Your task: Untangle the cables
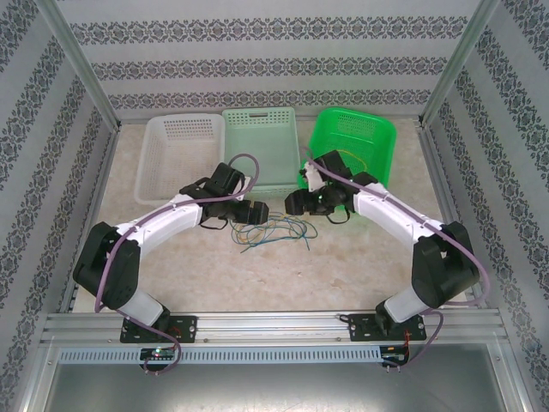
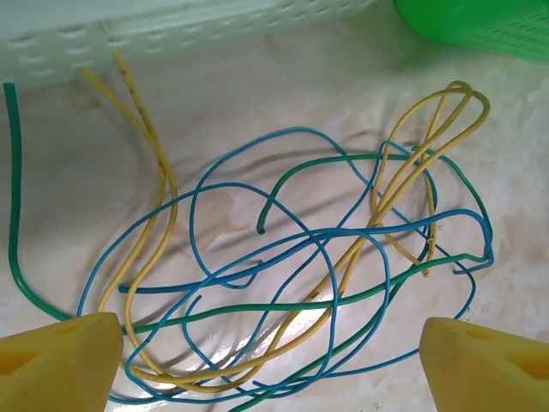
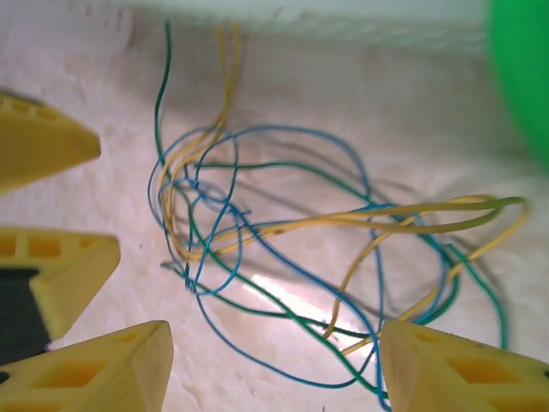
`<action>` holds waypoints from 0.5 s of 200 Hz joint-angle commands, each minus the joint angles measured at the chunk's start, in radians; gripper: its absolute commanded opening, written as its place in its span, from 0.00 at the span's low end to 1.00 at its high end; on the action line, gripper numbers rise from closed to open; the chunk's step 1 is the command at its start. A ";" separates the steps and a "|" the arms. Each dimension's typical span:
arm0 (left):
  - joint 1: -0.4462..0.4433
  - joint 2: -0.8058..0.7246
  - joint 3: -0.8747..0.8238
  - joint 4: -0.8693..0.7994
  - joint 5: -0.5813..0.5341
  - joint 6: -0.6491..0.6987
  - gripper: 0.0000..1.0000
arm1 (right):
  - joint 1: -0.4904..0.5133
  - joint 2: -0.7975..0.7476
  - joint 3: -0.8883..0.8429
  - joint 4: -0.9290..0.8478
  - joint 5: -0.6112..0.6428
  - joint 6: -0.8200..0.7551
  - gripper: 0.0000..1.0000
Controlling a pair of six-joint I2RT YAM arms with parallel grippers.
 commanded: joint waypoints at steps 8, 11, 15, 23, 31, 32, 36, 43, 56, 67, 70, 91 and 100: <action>-0.006 -0.029 -0.016 -0.004 0.006 -0.023 0.90 | 0.027 0.004 -0.057 0.022 -0.003 -0.077 0.70; -0.006 -0.029 -0.018 -0.004 0.006 -0.023 0.90 | 0.029 0.007 -0.062 0.021 0.004 -0.082 0.71; -0.006 -0.029 -0.019 -0.004 0.007 -0.023 0.90 | 0.032 0.013 -0.065 0.022 0.015 -0.087 0.71; -0.006 -0.026 -0.021 -0.002 0.014 -0.025 0.90 | 0.038 0.025 -0.068 0.017 0.043 -0.091 0.71; -0.006 -0.021 -0.024 0.002 0.025 -0.029 0.89 | 0.042 0.044 -0.063 0.014 0.059 -0.089 0.71; -0.007 -0.020 -0.024 0.002 0.026 -0.030 0.89 | 0.042 0.048 -0.062 0.014 0.060 -0.088 0.71; -0.007 -0.016 -0.026 0.005 0.034 -0.032 0.88 | 0.043 0.057 -0.058 0.013 0.068 -0.086 0.71; -0.007 -0.013 -0.029 0.011 0.046 -0.038 0.88 | 0.043 0.076 -0.055 0.013 0.078 -0.082 0.70; -0.005 -0.009 -0.037 0.024 0.055 -0.050 0.88 | 0.050 0.105 -0.050 0.027 0.074 -0.081 0.70; -0.006 -0.013 -0.046 0.034 0.049 -0.056 0.87 | 0.059 0.123 -0.046 0.042 0.055 -0.083 0.70; -0.005 -0.016 -0.048 0.036 0.048 -0.057 0.87 | 0.062 0.127 -0.045 0.045 0.051 -0.084 0.69; -0.004 -0.028 -0.058 0.047 0.046 -0.066 0.87 | 0.088 0.166 -0.037 0.047 0.041 -0.103 0.69; -0.002 -0.032 -0.063 0.055 0.047 -0.068 0.88 | 0.094 0.183 -0.034 0.046 0.049 -0.106 0.68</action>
